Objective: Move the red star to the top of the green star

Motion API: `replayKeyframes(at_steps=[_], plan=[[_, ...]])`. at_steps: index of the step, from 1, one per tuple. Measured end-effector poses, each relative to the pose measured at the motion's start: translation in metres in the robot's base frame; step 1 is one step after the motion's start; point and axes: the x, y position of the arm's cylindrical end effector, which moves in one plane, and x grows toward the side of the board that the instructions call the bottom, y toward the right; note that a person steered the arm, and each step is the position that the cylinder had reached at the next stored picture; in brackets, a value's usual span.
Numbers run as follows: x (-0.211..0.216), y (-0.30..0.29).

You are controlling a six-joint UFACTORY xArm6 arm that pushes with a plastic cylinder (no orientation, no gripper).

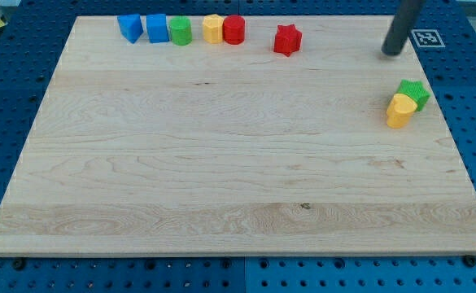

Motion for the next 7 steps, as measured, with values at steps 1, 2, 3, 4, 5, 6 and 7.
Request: replayKeyframes(at_steps=[1,2,3,4,5,6,7], plan=[[-0.049,-0.064],[-0.068,-0.145],[-0.051,-0.175],[-0.009,-0.161],[0.023,-0.133],[0.016,-0.159],[0.010,-0.220]])
